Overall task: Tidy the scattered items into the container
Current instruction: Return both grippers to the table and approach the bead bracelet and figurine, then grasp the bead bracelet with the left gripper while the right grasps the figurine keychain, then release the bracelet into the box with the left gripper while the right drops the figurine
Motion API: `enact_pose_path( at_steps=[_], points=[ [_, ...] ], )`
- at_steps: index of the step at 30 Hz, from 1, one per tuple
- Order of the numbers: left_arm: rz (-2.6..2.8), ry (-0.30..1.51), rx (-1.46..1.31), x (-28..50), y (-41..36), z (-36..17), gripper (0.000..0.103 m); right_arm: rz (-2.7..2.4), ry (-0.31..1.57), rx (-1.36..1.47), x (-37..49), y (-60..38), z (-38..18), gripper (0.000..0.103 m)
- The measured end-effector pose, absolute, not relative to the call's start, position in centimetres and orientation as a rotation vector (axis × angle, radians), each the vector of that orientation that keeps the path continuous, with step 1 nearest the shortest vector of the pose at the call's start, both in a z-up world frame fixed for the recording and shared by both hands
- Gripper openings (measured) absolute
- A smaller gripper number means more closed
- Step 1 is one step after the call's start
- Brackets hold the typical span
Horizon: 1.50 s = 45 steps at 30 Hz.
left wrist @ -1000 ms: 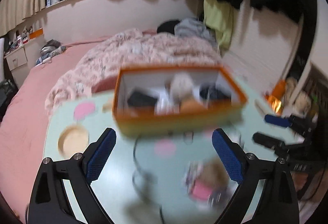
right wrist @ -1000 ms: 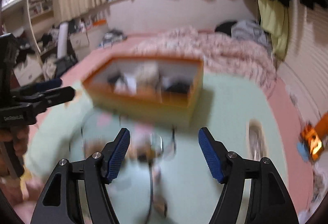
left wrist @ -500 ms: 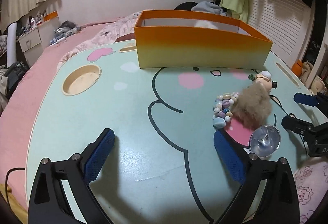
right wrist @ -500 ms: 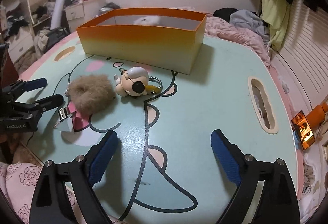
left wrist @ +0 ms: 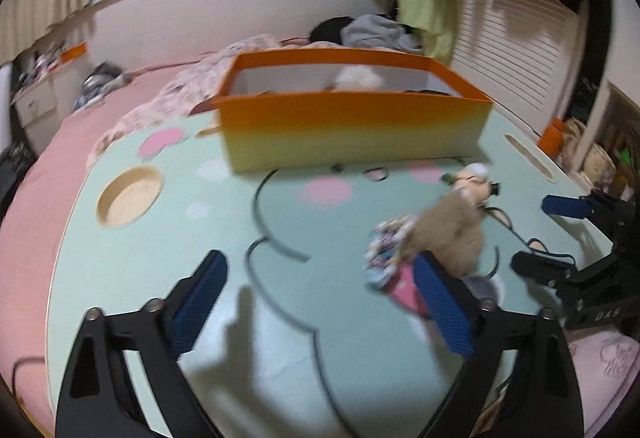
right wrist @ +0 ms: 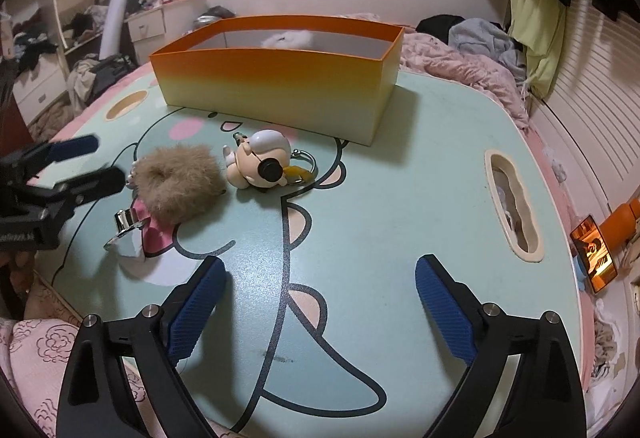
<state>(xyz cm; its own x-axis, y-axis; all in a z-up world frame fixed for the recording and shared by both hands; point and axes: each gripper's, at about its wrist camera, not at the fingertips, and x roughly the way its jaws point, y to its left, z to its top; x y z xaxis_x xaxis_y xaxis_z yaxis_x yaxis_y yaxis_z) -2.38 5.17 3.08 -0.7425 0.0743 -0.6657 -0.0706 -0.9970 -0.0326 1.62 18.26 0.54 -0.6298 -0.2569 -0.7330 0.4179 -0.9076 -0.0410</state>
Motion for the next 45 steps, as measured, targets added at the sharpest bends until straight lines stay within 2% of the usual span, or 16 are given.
enact_pose_path(
  at_steps=[1,3,5,7,9,11,13,14,15,22,25,26,29,35,45],
  points=[
    [2.851,0.027,-1.099,-2.9,5.6,3.2,0.081,-2.523,0.293,1.088,1.6,18.3,0.5,0.096],
    [2.835,0.094,-1.122,-3.8,6.3,3.2,0.080,-2.523,0.292,1.088,1.6,18.3,0.5,0.096],
    [2.804,0.118,-1.147,-4.6,6.7,2.8,0.067,-2.523,0.291,1.088,1.6,18.3,0.5,0.096],
    [2.754,0.084,-1.166,-5.0,6.8,2.3,0.031,-2.523,0.293,1.089,1.6,18.3,0.5,0.096],
    [2.732,0.076,-1.138,-4.8,7.2,2.4,0.020,-2.523,0.293,1.089,1.6,18.3,0.5,0.096],
    [2.722,0.079,-1.118,-4.2,7.4,2.4,0.020,-2.521,0.289,1.090,1.5,18.3,0.6,0.096],
    [2.723,0.017,-1.105,-3.5,7.0,2.4,0.020,-2.511,0.246,1.076,1.3,18.5,1.0,0.087],
    [2.729,-0.020,-1.099,-3.0,6.6,2.4,0.020,-2.511,0.218,1.062,1.1,18.7,1.4,0.077],
    [2.737,-0.038,-1.094,-2.7,6.3,2.5,0.020,-2.519,0.195,1.048,0.8,18.7,1.9,0.075],
    [2.754,-0.057,-1.090,-1.1,5.1,2.8,0.020,-2.448,-0.004,1.017,-2.6,17.3,4.5,0.071],
    [2.754,-0.066,-1.094,-1.2,5.0,2.6,0.020,-2.433,0.039,1.076,-3.8,15.8,3.8,0.061],
    [2.753,-0.071,-1.096,-1.2,5.0,2.6,0.020,-2.418,0.050,1.117,-4.1,15.4,3.1,0.052],
    [2.753,-0.078,-1.097,-1.3,5.1,2.4,0.020,-2.350,-0.034,1.154,-4.4,15.8,2.3,0.035],
    [2.761,-0.106,-1.063,-1.3,4.8,3.4,0.020,-2.365,-0.166,1.069,-3.0,18.6,4.1,0.035],
    [2.819,-0.056,-0.836,-4.9,5.4,12.1,0.020,-2.458,-0.098,0.849,-4.2,18.0,11.5,0.035]
  ],
)
